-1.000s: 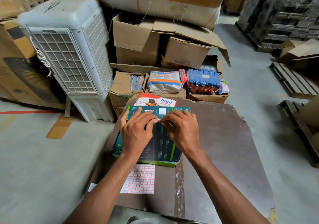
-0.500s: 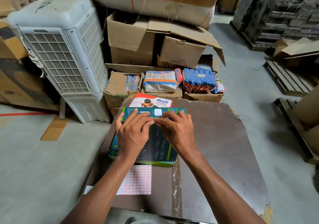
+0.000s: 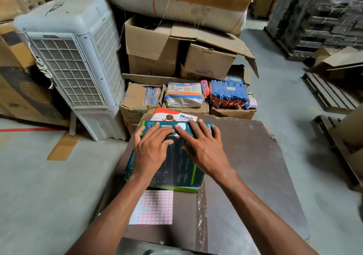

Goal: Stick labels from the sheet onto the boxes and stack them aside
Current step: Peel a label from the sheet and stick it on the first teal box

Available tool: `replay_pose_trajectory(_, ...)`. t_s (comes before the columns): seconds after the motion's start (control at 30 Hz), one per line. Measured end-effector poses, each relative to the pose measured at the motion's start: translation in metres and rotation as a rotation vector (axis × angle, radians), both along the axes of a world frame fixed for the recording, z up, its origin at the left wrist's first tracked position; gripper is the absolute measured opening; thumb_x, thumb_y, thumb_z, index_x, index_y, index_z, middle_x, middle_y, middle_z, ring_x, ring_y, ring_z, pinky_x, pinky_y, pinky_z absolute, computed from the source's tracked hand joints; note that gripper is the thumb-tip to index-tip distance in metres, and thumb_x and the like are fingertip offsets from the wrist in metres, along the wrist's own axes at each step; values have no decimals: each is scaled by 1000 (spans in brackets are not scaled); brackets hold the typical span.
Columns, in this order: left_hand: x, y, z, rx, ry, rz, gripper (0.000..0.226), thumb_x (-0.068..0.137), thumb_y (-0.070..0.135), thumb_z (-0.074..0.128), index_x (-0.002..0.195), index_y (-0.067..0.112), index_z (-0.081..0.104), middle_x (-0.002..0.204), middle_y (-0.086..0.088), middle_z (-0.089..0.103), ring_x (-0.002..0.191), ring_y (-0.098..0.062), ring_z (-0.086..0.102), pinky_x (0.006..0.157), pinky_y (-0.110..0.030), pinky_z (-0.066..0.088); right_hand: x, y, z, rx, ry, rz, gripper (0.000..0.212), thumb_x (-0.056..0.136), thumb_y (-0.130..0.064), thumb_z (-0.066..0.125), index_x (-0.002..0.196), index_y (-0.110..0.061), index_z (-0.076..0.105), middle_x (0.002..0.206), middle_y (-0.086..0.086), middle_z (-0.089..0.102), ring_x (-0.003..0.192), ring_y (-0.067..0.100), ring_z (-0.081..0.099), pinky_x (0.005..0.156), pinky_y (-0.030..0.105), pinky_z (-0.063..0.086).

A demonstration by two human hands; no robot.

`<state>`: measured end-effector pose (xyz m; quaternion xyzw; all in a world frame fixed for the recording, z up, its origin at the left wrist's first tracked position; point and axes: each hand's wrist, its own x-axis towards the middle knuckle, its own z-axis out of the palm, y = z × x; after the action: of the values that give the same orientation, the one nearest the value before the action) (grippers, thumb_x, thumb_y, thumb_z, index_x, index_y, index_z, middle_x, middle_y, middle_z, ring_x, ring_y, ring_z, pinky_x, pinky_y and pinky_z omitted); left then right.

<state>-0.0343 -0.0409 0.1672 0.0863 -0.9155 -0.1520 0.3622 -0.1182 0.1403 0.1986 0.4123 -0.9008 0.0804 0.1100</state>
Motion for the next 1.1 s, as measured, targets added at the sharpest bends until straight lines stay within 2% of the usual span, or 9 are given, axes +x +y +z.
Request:
replay_pose_trajectory(0.17, 2, -4, -2, 8, -12, -32, 56, 89, 29, 78, 141, 24, 58, 141, 8, 61, 135, -14, 53, 118, -50, 32, -6, -12, 9, 81, 35, 2, 69, 104, -50, 41, 159, -47, -2, 160, 18, 30, 144, 42, 31, 109, 60, 30)
replay_pose_trajectory(0.3, 4, -12, -2, 93, 0, -4, 73, 87, 48, 75, 149, 20, 48, 149, 2, 53, 141, -19, 45, 118, -48, 34, -15, -18, 10, 115, -10, 17, 71, 105, -47, 43, 157, -49, -5, 162, 20, 18, 150, 47, 15, 118, 66, 17)
replay_pose_trajectory(0.43, 10, -12, -13, 531, -41, 43, 124, 69, 53, 84, 162, 31, 4, 168, 6, 18, 154, -17, 22, 121, -51, 32, -20, -9, 5, 141, -18, 60, 83, 105, -42, 48, 153, -53, -19, 168, 19, 8, 153, 49, 6, 119, 70, 13)
replay_pose_trajectory(0.5, 13, -10, -16, 671, -73, -33, 130, 69, 43, 89, 159, 42, -5, 168, 9, 16, 151, -11, 27, 117, -47, 39, -17, -8, 5, 148, -4, 70, 88, 104, -38, 52, 153, -53, -20, 168, 19, 11, 152, 51, 8, 118, 71, 13)
replay_pose_trajectory(0.57, 15, -12, -18, 659, -90, -46, 133, 70, 38, 90, 157, 48, -9, 168, 10, 17, 148, -8, 32, 113, -42, 42, -15, -9, 3, 151, 12, 64, 92, 103, -35, 56, 154, -53, -18, 167, 19, 15, 151, 51, 11, 118, 72, 15)
replay_pose_trajectory(0.77, 17, -14, -47, 786, -314, -54, 150, 60, 42, 96, 153, 50, -21, 166, 2, 24, 143, -21, 40, 113, -47, 39, -21, 3, 4, 127, 49, 32, 99, 93, -41, 69, 157, -51, -6, 162, 16, 26, 146, 45, 25, 116, 68, 22)
replay_pose_trajectory(0.93, 4, -15, -71, 915, -411, 32, 117, 63, 76, 76, 154, 34, 15, 152, -6, 45, 136, -28, 49, 110, -49, 45, -28, 11, 7, 95, 11, 11, 95, 94, -42, 66, 158, -51, -4, 162, 14, 25, 147, 42, 25, 117, 68, 21)
replay_pose_trajectory(1.03, -5, -18, -56, 817, -342, -70, 107, 73, 64, 79, 155, 47, 12, 160, -1, 32, 146, -22, 36, 116, -46, 37, -35, 24, 5, -6, -61, -8, 88, 100, -31, 60, 157, -53, -3, 161, 12, 26, 147, 40, 26, 115, 69, 27)
replay_pose_trajectory(1.1, -11, -23, -38, 595, -222, -162, 101, 82, 43, 80, 155, 56, 12, 154, 6, 33, 143, -14, 34, 113, -41, 36, -40, 35, -3, -120, -185, -19, 93, 99, -19, 61, 157, -55, -4, 158, 10, 27, 142, 35, 33, 109, 65, 38)
